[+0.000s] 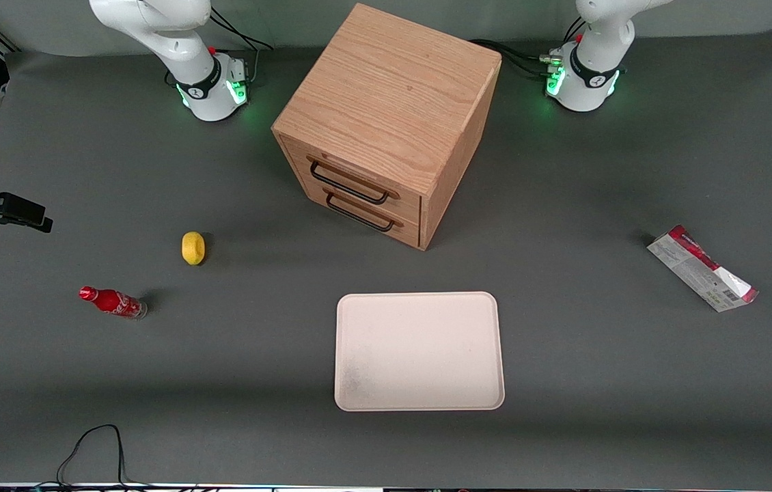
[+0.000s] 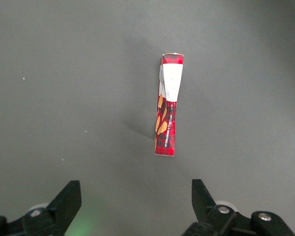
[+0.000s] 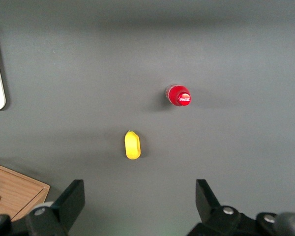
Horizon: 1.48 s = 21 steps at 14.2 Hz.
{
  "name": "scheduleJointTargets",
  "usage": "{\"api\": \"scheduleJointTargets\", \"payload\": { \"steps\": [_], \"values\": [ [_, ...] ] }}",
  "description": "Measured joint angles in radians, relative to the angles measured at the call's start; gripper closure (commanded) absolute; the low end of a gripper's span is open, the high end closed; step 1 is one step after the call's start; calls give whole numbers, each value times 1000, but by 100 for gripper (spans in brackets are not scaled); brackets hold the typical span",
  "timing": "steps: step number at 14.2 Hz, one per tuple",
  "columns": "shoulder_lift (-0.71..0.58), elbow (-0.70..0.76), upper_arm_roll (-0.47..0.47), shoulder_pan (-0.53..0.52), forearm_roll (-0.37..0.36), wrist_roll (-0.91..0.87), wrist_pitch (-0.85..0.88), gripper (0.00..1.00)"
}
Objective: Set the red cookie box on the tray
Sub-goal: 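Move the left gripper over the red-and-white cookie box, then lower the left gripper, close on the cookie box end, and lift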
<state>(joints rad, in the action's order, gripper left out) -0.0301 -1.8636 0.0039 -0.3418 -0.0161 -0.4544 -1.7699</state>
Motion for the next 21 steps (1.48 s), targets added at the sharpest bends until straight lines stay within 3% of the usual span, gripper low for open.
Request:
{"api": "scheduleJointTargets", "payload": {
  "steps": [3,8,16,17,18,20,21],
  "values": [
    [18,-93,-2,-1,36,-22,-144,0],
    [136,-326,-13,2,47,-28,-558,0],
    [326,-338,-14,2,91,-34,-803,0],
    [342,-338,-14,2,91,-34,-825,11],
    [354,-338,-14,2,91,-34,-840,43],
    [365,-337,-14,2,91,-34,-849,100],
    [365,-336,-15,2,91,-33,-849,100]
  ]
}}
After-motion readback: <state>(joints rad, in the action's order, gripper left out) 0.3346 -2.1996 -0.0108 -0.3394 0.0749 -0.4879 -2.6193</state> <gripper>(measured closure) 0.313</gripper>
